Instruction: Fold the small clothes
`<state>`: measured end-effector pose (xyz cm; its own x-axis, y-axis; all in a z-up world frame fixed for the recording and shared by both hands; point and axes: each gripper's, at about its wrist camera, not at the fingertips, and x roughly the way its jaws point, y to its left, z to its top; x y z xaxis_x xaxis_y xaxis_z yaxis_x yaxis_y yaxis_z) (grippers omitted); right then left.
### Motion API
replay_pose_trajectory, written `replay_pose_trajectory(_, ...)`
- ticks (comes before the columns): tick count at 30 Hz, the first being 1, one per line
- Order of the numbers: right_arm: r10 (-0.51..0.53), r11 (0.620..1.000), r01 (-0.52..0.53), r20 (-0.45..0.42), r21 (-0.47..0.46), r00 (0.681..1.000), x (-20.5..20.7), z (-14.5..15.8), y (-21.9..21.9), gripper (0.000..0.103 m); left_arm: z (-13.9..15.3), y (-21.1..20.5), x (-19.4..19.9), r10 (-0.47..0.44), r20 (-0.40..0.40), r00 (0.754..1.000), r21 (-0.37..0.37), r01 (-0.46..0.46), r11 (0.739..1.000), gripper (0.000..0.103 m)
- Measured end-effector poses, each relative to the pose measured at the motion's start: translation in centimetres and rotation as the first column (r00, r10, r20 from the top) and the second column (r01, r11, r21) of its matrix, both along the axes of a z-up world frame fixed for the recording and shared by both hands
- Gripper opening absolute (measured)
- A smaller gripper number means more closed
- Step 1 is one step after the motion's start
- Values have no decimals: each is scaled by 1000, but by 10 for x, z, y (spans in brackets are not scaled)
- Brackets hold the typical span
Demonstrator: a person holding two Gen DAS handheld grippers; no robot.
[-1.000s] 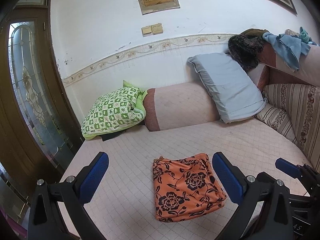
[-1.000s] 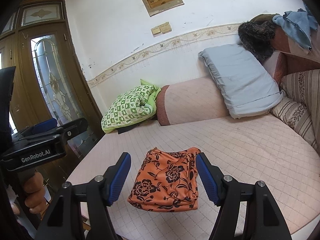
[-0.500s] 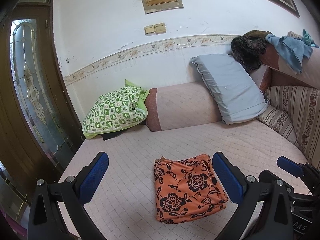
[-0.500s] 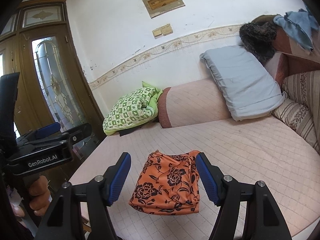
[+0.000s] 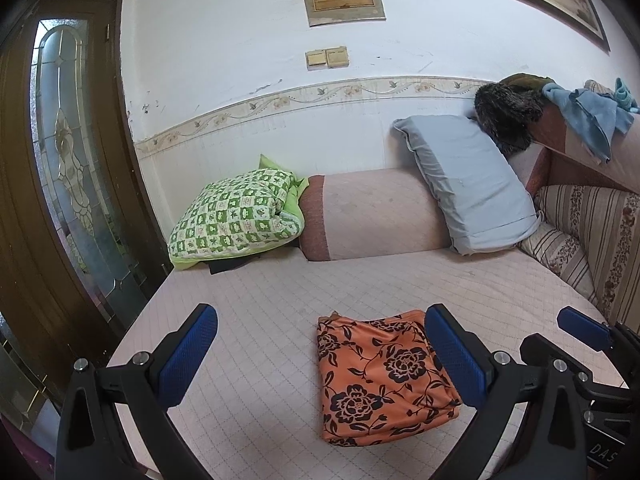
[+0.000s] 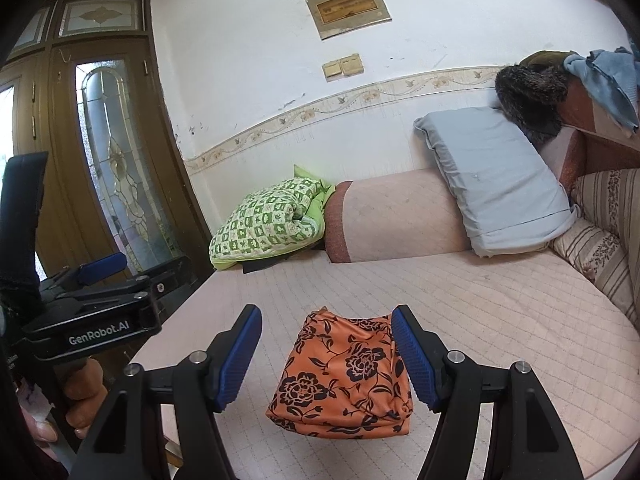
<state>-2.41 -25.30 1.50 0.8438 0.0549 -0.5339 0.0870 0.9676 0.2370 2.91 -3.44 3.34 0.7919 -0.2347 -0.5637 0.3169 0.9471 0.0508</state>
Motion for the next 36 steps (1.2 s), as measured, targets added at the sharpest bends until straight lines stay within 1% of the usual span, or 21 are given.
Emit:
replay_pose_trajectory(12, 20, 999, -20, -17, -43, 1000, 16, -2, 15, 71, -14, 9, 18, -1, -28, 1000, -33, 0, 999, 103)
replay_pose_trajectory(17, 20, 999, -21, -36, -38, 999, 28, -7, 16, 71, -22, 8, 31, -4, -40, 999, -26, 3, 1000, 103)
replay_pose_trajectory(28, 25, 999, -27, -53, -35, 998, 54, -17, 23, 71, -32, 6, 49, -25, -37, 999, -13, 24, 1000, 103)
replay_pose_trajectory(36, 16, 999, -18, -64, -39, 998, 65, -22, 25, 71, -36, 5, 59, -40, -37, 999, -25, 39, 999, 103)
